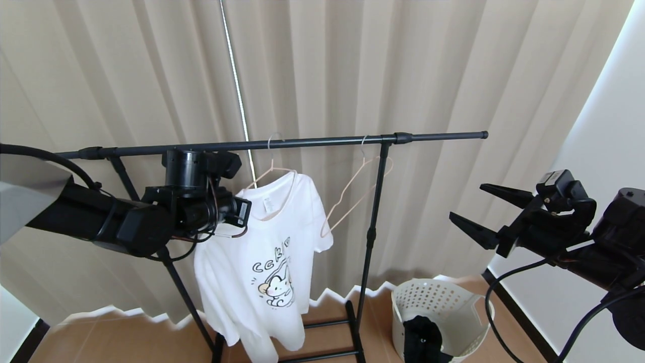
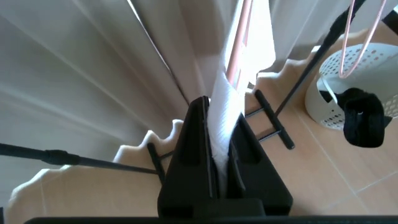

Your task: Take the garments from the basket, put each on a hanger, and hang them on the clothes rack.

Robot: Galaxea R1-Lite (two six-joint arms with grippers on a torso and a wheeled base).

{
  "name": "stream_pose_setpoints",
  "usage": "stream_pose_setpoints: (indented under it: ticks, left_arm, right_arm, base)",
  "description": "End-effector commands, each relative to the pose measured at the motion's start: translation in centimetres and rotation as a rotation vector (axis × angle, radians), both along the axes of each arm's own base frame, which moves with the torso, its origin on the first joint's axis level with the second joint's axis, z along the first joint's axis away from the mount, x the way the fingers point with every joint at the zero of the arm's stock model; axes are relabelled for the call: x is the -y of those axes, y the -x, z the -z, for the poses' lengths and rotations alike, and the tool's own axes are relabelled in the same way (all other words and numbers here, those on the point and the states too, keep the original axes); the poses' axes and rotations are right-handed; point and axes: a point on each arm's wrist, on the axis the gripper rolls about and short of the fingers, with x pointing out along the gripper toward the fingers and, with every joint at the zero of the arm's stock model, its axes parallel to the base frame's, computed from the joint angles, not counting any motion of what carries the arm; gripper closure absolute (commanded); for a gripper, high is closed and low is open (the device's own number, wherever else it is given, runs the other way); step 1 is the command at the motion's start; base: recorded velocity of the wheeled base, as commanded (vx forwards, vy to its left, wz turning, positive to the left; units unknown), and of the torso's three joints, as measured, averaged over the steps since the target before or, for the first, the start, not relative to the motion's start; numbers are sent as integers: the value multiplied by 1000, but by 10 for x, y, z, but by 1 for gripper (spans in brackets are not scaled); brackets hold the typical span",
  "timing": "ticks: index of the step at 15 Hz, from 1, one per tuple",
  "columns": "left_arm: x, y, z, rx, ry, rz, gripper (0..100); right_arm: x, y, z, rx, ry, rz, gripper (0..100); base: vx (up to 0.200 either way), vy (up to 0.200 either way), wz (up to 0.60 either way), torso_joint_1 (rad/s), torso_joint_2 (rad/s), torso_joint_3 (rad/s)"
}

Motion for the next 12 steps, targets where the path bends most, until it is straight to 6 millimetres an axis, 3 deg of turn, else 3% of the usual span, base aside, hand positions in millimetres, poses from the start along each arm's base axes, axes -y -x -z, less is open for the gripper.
stream_pose_setpoints:
  ticks: [1,6,12]
  left_arm:
    - [3,-13,8,-7,20,-13,100]
    - [11,-34,7,6,156,-68,100]
    - [12,-41,18,-9,157,-73,100]
  right_arm:
    - [0,-1,2,-5,0,-2,0]
    - [-1,-3,6,-21,2,-3,0]
    - [0,-3,7,-20,6,-2,0]
  base:
    - [0,0,0,0,0,0]
    - [0,0,0,0,0,0]
    - [0,0,0,0,0,0]
